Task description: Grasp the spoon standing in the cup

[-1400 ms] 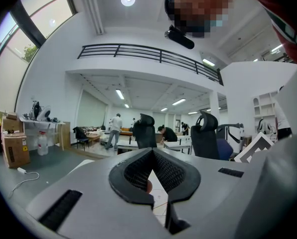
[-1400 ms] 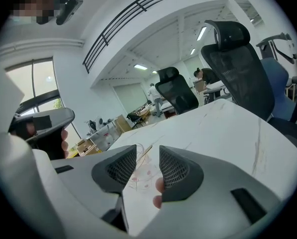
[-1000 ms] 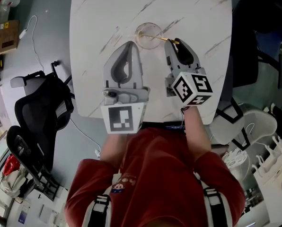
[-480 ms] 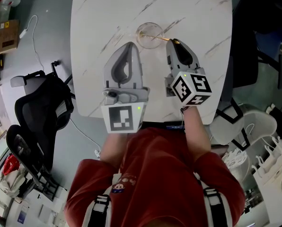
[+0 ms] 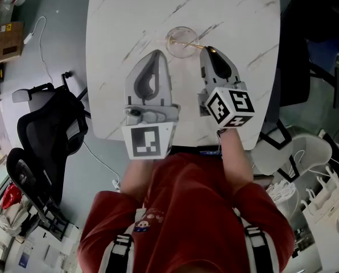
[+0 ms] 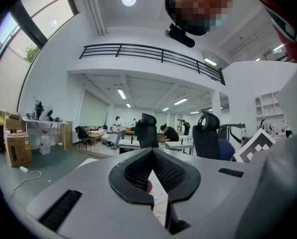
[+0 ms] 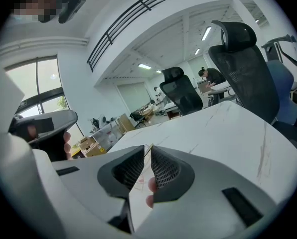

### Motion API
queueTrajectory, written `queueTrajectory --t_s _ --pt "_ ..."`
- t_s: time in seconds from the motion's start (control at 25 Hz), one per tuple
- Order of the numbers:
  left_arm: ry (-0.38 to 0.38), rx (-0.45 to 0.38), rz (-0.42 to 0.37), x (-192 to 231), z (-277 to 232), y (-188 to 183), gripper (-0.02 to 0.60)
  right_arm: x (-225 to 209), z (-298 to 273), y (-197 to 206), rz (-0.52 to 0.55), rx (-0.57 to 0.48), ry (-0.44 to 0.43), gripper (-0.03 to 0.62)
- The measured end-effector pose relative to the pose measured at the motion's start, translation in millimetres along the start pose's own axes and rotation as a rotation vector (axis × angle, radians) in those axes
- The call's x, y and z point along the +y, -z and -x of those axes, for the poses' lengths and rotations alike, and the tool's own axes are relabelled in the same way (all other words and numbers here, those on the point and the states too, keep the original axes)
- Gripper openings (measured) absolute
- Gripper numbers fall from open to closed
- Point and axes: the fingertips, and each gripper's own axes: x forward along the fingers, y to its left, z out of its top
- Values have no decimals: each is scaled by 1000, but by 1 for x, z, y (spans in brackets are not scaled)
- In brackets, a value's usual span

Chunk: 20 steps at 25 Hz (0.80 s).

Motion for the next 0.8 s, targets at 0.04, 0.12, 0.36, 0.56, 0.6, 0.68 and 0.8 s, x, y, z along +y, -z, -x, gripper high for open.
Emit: queueTrajectory --t_s 0.04,0.12,0.36,0.56,0.6,0.68,0.8 --pt "-2 0 1 1 0 0 9 1 0 0 3 -1 -3 41" --pt "-6 -4 3 1 1 -2 9 4 0 -2 11 -3 -11 38" --pt "-16 -12 4 1 4 -5 9 11 1 -5 35 -5 -35 29" --pt "-30 -25 1 2 11 -11 9 20 5 -7 54 -14 -54 17" --pt "-34 -28 2 3 13 -12 9 22 5 -8 60 -16 -57 17" --pt "-43 -30 3 3 17 -13 9 24 6 -9 71 -19 -62 17" --pt "-55 -31 1 4 24 -14 9 28 10 -11 81 -25 -72 17"
